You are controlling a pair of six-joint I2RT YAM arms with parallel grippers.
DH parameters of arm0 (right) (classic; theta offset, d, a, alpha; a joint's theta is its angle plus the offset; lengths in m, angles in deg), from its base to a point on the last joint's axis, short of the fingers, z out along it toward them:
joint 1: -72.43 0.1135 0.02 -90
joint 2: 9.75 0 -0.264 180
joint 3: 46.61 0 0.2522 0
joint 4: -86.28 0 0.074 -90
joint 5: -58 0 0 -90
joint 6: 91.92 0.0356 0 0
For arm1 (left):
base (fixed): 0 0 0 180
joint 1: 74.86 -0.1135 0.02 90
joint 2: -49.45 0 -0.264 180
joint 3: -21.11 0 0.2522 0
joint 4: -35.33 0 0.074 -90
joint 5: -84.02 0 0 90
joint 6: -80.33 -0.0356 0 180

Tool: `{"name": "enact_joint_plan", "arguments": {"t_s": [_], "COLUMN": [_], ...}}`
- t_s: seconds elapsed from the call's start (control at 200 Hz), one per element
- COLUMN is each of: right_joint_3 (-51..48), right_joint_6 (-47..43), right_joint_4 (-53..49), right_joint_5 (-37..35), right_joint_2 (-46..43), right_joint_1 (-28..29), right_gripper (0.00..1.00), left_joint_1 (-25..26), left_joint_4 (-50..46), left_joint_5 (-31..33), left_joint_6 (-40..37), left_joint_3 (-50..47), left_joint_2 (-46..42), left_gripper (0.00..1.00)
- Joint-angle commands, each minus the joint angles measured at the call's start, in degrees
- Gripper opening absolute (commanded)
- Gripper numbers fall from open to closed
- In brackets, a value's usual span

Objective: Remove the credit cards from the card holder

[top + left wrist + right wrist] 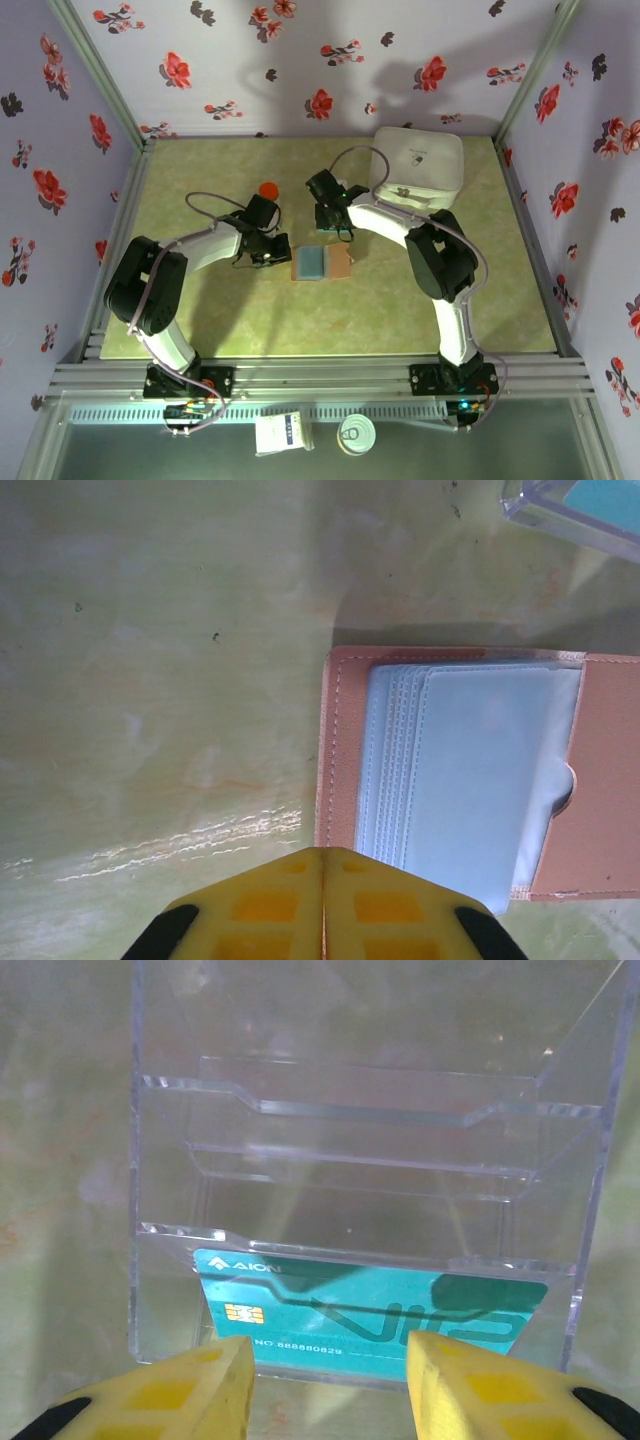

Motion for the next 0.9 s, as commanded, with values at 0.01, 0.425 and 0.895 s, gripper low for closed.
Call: {"name": "enact_joint_plan", "arguments": {"t_s": [0.01, 0.425, 0.895], "right_joint_3": [-1.26, -17.91, -17.44], "right_joint_6": [1.64, 10.3, 8.81], "right_joint_4": [-1.97, 8.28, 9.18], "right_joint_5": [3.35, 29.85, 32.75], "right_joint_2": [-6.27, -15.01, -8.23], "right_joint_1": [-0.03, 1.91, 2.52], "right_gripper": [0.44, 0.37, 0.24], "left_joint_1": [0.77, 1.51, 1.47], "left_joint_4": [0.74, 1.67, -0.48], "left_joint_5": [-1.1, -2.02, -0.93], "left_joint_6": [0.63, 0.11, -1.11], "left_joint_3": [0.67, 1.22, 1.83], "left_joint_2": [1.19, 4.26, 6.46], "left_gripper": [0.06, 0.04, 0.03]}}
